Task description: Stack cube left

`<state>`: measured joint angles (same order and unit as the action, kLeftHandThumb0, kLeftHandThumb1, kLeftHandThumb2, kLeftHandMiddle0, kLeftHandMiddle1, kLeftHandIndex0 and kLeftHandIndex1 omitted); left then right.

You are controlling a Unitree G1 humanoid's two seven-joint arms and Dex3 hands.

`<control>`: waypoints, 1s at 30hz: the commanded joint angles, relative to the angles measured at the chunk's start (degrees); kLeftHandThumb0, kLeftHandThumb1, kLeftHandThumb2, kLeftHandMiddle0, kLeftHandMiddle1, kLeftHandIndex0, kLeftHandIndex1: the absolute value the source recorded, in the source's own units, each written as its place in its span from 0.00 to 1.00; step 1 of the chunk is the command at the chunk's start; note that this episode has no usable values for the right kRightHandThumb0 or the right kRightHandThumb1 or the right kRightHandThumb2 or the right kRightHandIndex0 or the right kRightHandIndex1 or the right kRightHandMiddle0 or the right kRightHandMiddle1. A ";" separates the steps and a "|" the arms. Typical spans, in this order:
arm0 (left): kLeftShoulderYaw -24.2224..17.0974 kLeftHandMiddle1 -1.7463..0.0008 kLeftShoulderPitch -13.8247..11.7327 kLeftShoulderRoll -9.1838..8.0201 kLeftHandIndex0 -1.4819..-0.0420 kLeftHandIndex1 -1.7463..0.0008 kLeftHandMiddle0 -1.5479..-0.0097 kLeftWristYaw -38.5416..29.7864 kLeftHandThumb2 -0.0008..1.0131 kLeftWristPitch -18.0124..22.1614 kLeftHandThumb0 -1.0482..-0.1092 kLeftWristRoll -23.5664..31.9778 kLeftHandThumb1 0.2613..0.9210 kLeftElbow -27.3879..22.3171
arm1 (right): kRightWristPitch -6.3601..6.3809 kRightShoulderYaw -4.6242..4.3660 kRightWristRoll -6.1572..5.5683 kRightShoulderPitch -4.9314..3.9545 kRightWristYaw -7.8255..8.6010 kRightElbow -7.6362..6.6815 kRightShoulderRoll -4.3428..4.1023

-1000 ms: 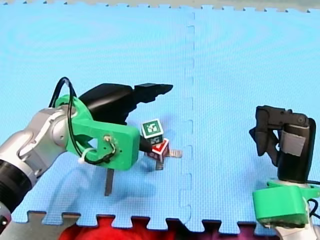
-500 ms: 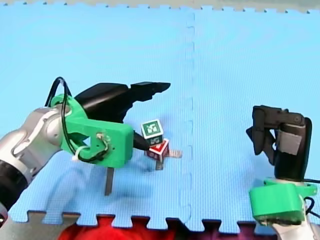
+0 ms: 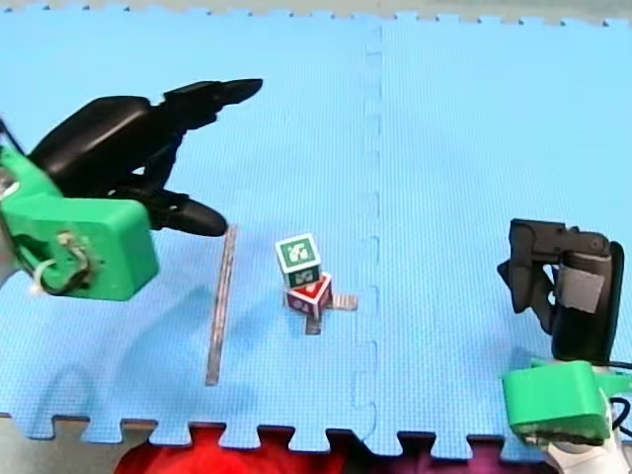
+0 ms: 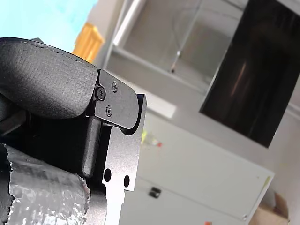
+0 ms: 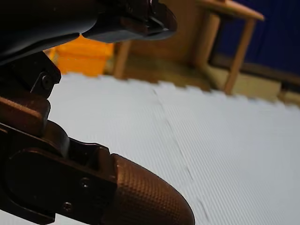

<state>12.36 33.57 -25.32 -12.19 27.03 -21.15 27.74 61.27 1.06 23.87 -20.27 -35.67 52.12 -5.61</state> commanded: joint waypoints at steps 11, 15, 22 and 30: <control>-3.81 0.00 0.28 5.00 0.84 0.99 0.49 -0.40 0.13 7.08 0.00 7.65 1.00 22.32 | 2.68 0.03 -0.58 -0.53 -0.51 2.30 -1.61; -4.46 0.00 -0.12 10.49 0.70 0.96 0.49 8.28 0.55 14.06 0.00 7.09 1.00 29.43 | 3.09 0.02 -0.71 -0.54 -0.07 2.48 -1.93; -5.32 0.00 -0.61 14.84 0.65 0.98 0.52 7.02 0.71 11.79 0.00 9.81 1.00 32.50 | 3.15 -0.06 -0.91 -0.37 0.54 1.86 -1.92; -7.63 0.40 -1.94 20.54 0.74 1.00 0.61 7.88 0.77 13.88 0.00 13.24 1.00 37.36 | 3.06 0.11 -1.30 -0.43 1.53 1.45 -1.96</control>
<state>6.25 32.08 -7.21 -5.23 39.71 -9.54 61.80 63.58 0.78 23.72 -20.72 -34.47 53.81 -6.57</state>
